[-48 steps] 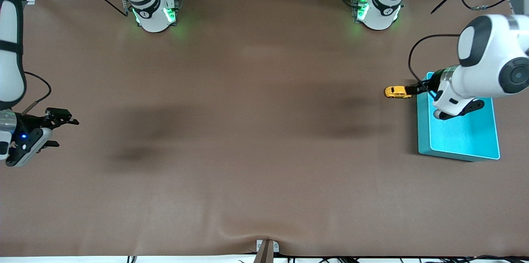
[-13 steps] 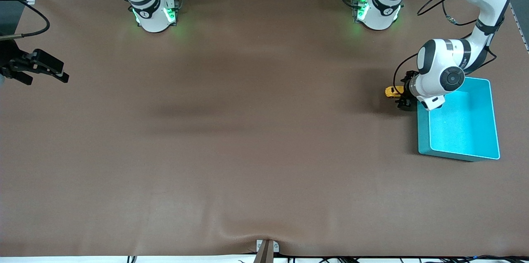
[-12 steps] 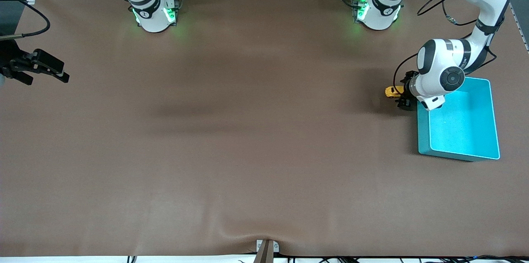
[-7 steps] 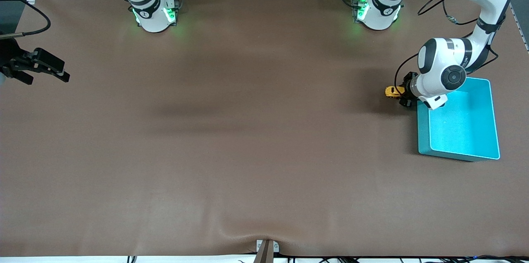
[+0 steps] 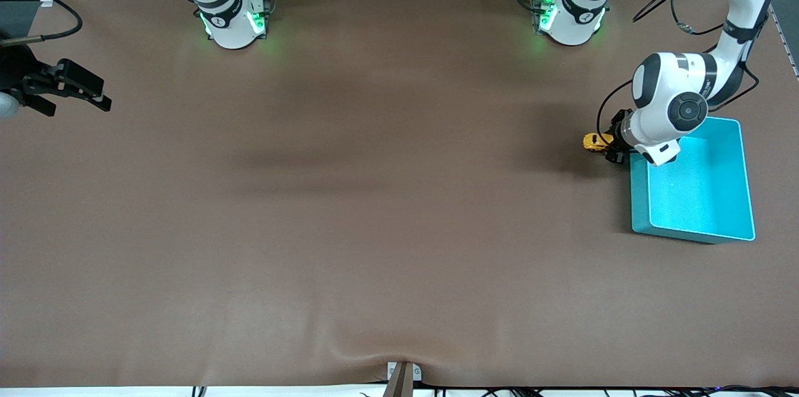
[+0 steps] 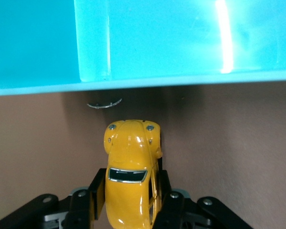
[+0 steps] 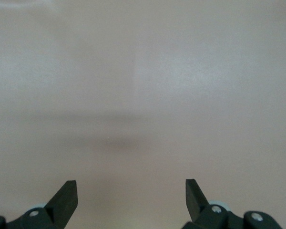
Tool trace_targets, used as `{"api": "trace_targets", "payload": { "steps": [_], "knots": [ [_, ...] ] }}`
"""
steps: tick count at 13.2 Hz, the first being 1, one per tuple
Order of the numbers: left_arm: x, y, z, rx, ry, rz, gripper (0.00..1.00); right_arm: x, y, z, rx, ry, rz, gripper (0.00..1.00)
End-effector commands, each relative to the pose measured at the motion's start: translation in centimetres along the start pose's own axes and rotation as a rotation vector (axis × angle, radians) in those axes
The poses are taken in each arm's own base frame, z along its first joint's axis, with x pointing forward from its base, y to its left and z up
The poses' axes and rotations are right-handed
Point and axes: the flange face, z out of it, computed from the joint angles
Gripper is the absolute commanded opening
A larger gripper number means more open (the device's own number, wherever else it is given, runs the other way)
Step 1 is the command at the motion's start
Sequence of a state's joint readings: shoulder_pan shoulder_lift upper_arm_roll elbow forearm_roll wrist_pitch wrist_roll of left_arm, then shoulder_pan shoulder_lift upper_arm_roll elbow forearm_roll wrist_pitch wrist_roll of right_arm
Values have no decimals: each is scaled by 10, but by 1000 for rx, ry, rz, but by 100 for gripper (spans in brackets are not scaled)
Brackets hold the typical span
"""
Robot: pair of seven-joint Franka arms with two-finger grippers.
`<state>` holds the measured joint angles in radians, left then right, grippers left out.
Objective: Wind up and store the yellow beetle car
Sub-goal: 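Lift the car with the left gripper into the teal bin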
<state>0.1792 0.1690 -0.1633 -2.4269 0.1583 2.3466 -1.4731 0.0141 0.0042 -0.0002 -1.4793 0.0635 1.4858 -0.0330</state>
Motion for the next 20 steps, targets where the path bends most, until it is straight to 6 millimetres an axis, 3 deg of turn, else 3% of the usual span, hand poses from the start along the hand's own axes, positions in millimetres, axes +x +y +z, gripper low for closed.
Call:
{"api": "trace_targets", "payload": {
  "steps": [1,5,6,8,12,15,18,20],
  "knots": [
    [0,-2,-56,7,59,17,0,-6,-13,-14,-22,15,-13,100],
    [23,15,-127,41,63,197,0,-6,-20,-16,-19,21,13,100],
    [36,17,-139,28,62,270,0,-6,-22,-17,-14,23,49,100],
    [73,13,-145,17,52,432,0,-7,-35,-16,-13,22,72,100],
    [143,8,-140,-19,44,742,0,-9,-39,-16,-12,11,106,100],
    [163,23,-114,-74,80,946,0,-15,-36,-22,-13,21,96,100],
    [176,37,-78,-84,113,1153,0,-21,-12,-28,-12,27,74,100],
    [180,44,-53,-29,153,1230,0,-26,-7,-19,-10,26,72,100]
  ]
}}
